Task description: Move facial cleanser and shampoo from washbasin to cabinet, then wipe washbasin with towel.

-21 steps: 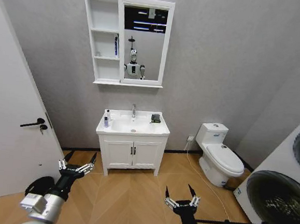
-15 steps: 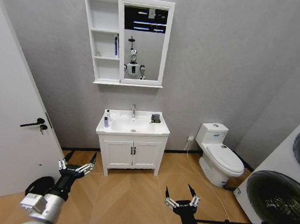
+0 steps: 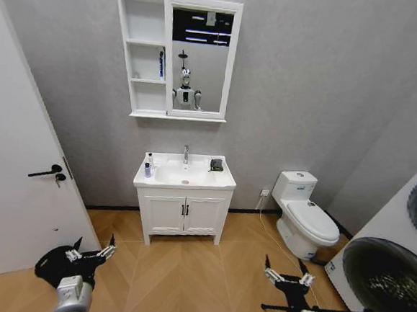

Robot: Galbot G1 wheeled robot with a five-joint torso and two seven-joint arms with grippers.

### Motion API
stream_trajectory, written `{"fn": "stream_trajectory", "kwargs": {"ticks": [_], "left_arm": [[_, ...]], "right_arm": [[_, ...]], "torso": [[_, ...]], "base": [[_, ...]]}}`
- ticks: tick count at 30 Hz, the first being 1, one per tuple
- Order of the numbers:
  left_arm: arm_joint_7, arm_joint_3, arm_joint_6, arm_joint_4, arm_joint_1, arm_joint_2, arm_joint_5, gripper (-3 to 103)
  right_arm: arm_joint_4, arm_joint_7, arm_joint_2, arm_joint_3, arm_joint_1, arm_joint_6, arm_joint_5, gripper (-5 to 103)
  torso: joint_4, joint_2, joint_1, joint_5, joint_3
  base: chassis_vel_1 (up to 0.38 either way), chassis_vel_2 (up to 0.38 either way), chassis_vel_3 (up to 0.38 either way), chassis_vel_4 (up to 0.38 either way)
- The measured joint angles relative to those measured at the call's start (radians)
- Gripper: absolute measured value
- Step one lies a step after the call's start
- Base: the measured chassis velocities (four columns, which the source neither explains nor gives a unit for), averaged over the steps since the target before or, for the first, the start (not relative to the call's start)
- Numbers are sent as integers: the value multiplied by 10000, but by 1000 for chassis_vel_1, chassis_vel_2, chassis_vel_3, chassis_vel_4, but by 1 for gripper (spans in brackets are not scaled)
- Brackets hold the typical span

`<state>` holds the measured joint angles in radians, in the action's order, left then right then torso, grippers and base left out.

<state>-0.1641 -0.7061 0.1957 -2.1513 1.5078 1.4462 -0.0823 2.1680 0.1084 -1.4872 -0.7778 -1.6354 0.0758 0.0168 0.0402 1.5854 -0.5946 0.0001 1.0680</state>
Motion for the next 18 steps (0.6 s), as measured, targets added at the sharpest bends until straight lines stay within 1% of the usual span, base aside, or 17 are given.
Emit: {"fn": "stream_trajectory", "kwargs": {"ticks": [1, 2, 3, 4, 5, 7, 8, 10, 11, 12, 13, 14, 16, 18], "left_arm": [[0, 0, 0, 0, 0, 0, 0, 100], [157, -5, 11, -59, 34, -8, -59, 100], [650, -46, 23, -225, 131, -57, -323, 100], [650, -46, 23, -225, 131, -57, -323, 100], [827, -60, 23, -281, 160, -84, -471, 100], [1510, -80, -23, -490, 209, -227, -1277, 100], [1510, -80, -23, -490, 209, -227, -1277, 100], [1976, -98, -246, -569, 148, -325, -1659, 100], [1976, -98, -246, -569, 148, -325, -1659, 100], [2101, -100, -349, -612, 112, -356, -1730, 100], [2143, -108, -423, -697, 75, -391, -1762, 100], [2143, -108, -423, -697, 75, -391, -1762, 100], [2163, -160, -482, -791, 70, -435, -1629, 100], [2189, -181, -490, -815, 90, -453, -1591, 100]], "right_arm": [[0, 0, 0, 0, 0, 0, 0, 100], [-22, -20, -13, -47, 12, -15, 30, 100], [-42, -40, -24, -93, 28, -30, 52, 100], [-42, -40, -24, -93, 28, -30, 52, 100], [-42, -41, -25, -93, 28, -31, 54, 100], [-30, -77, -31, -146, 40, -31, 89, 100], [-30, -77, -31, -146, 40, -31, 89, 100], [332, -238, -15, -241, 95, 137, 185, 100], [332, -238, -15, -241, 95, 137, 185, 100], [702, -371, 25, -308, 163, 306, 250, 100], [1377, -627, 94, -413, 267, 640, 383, 100], [1377, -627, 94, -413, 267, 640, 383, 100], [2150, -916, 174, -528, 387, 1013, 526, 100], [2207, -943, 180, -533, 387, 1069, 542, 100]], "torso": [[0, 0, 0, 0, 0], [0, 0, 0, 1, 0], [-2, 0, 0, 1, 0], [-2, 0, 0, 1, 0], [-4, 0, 0, 0, 0], [-2, 0, 0, 0, -1], [-2, 0, 0, 0, -1], [2, 0, 0, 3, 0], [2, 0, 0, 3, 0], [0, 0, 0, -1, 0], [-2, 0, 0, -3, -1], [-2, 0, 0, -3, -1], [-3, 1, 0, -9, -1], [-1, 0, 1, -2, -1]], "base": [[0, 0, 0, 0], [0, 0, 0, 0], [0, 0, 0, 0], [0, 0, 0, 0], [0, 0, 0, 0], [0, 0, 0, 0], [0, 0, 0, 0], [0, 0, 0, 0], [0, 0, 0, 0], [0, 0, 0, 0], [0, 0, 0, 0], [0, 0, 0, 0], [0, 0, 0, 0], [0, 0, 0, 0]]}}
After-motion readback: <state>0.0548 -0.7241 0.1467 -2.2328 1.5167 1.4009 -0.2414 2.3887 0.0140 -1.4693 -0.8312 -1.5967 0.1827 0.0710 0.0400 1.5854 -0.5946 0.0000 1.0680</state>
